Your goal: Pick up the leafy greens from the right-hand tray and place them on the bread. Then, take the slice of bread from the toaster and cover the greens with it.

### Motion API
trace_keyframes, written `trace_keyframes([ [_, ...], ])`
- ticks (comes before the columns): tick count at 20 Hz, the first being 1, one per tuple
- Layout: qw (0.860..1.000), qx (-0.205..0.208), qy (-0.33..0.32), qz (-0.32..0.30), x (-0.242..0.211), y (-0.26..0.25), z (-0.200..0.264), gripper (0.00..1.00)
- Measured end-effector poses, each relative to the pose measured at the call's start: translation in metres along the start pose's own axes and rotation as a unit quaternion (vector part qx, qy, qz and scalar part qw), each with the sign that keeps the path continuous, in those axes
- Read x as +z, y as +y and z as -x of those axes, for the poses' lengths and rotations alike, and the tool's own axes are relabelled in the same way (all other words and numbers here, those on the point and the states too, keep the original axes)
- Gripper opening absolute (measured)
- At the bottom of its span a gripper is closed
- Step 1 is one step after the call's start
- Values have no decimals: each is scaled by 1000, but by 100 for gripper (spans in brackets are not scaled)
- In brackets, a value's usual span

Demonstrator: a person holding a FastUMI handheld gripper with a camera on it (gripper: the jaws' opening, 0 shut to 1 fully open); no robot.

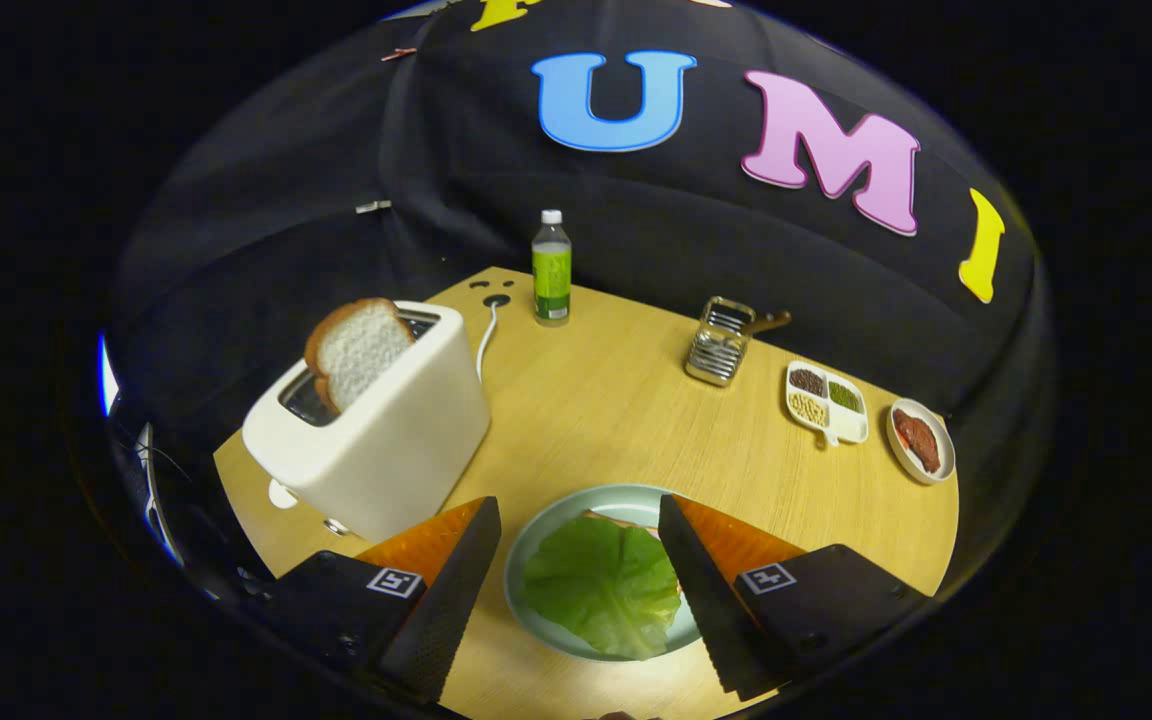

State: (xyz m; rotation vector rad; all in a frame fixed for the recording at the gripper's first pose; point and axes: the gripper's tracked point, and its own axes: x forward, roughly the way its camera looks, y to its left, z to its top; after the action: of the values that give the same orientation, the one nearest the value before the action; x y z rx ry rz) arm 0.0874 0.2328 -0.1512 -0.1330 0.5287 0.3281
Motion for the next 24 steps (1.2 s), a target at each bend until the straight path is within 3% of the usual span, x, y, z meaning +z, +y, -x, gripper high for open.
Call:
trace_keyframes([
  [6, 998, 47, -47, 8, 67, 60, 6, 99],
  [11, 994, 78, -64, 31, 97, 104, -7, 99],
  [16, 992, 94, -65, 56, 108, 141, -32, 99],
  [24, 993, 78, -34, 88, 92, 166, -80, 98],
])
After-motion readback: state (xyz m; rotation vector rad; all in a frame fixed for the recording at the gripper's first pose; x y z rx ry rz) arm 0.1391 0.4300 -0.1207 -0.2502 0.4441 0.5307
